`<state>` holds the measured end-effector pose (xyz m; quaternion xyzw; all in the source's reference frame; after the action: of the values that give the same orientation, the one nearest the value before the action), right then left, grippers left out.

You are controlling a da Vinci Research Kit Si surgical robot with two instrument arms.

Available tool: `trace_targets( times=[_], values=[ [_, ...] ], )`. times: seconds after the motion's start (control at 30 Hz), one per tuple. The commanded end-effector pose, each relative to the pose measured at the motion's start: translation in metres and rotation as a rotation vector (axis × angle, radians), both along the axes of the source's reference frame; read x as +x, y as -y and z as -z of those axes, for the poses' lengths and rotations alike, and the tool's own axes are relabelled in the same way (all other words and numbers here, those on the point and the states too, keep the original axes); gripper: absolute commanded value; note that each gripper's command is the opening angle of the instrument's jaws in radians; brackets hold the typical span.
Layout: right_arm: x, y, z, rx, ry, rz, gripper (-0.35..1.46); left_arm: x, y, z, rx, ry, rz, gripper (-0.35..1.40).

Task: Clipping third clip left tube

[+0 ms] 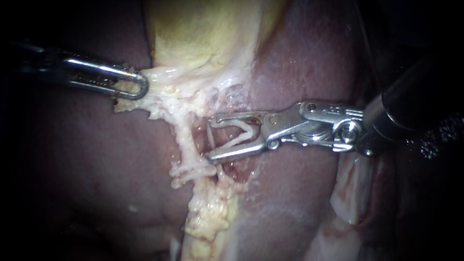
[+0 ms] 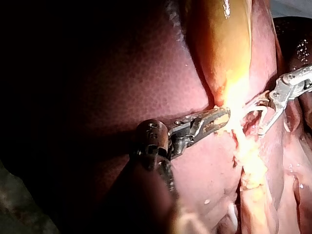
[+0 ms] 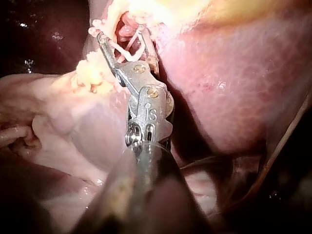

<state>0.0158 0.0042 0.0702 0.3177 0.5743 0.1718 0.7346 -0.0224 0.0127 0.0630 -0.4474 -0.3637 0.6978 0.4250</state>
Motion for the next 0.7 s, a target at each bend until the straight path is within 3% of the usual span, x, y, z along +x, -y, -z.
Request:
trace_targets(
  times=[0.03, 0.47, 0.7],
  values=[
    [-0.0001, 0.0, 0.0002, 0.001, -0.003, 0.005, 0.5, 0.0, 0.0, 0.0, 0.0, 0.0, 0.0, -0.35],
    [-0.0027, 0.0011, 0.0017, 0.005, -0.022, 0.024, 0.5, 0.0, 0.0, 0.0, 0.0, 0.0, 0.0, -0.35],
    [-0.0027, 0.0016, 0.0023, 0.008, -0.03, 0.03, 0.5, 0.0, 0.0, 0.0001, 0.0, 0.0, 0.0, -0.35]
  ],
)
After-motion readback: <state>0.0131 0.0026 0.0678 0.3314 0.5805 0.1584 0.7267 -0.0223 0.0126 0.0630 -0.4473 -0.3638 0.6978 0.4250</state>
